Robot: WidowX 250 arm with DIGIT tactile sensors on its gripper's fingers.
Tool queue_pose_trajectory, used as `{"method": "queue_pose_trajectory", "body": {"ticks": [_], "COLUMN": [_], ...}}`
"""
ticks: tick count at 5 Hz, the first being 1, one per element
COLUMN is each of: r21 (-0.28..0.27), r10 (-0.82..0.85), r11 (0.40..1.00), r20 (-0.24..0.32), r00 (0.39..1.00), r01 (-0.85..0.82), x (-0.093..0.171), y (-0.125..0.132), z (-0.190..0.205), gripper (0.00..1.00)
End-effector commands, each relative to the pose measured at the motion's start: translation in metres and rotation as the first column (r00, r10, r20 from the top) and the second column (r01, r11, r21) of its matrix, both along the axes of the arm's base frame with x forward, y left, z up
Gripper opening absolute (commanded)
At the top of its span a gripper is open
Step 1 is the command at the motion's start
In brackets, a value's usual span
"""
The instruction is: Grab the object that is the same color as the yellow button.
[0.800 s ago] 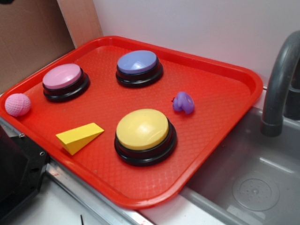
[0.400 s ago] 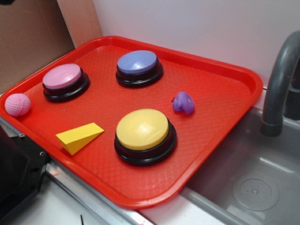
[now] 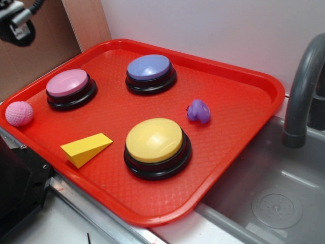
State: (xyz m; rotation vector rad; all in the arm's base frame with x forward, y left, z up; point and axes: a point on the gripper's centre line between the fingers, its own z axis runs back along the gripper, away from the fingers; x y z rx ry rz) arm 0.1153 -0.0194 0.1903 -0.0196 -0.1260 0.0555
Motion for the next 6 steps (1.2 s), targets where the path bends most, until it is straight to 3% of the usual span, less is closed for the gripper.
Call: {"method": "queue_pose_trajectory", "body": {"ticks": [1, 3, 5, 6], "r21": [-0.019, -0.036, -0.023, -0.027], "r10": [-0.03, -0.031, -0.044, -0.062], "r11": [0.999, 0.999, 0.999, 0.998], "r20": [-0.012, -0.032, -0.009, -0.029], "r00": [0.999, 0.999, 0.999, 0.998], "r01": [0.03, 0.03, 0.044, 0.061], "x": [0.008, 0.003, 0.0, 0.005], "y": [-0.008, -0.009, -0.013, -0.008], "z": [-0.03, -0.067, -0.095, -0.119], "gripper": [1.0, 1.0, 1.0, 1.0]}}
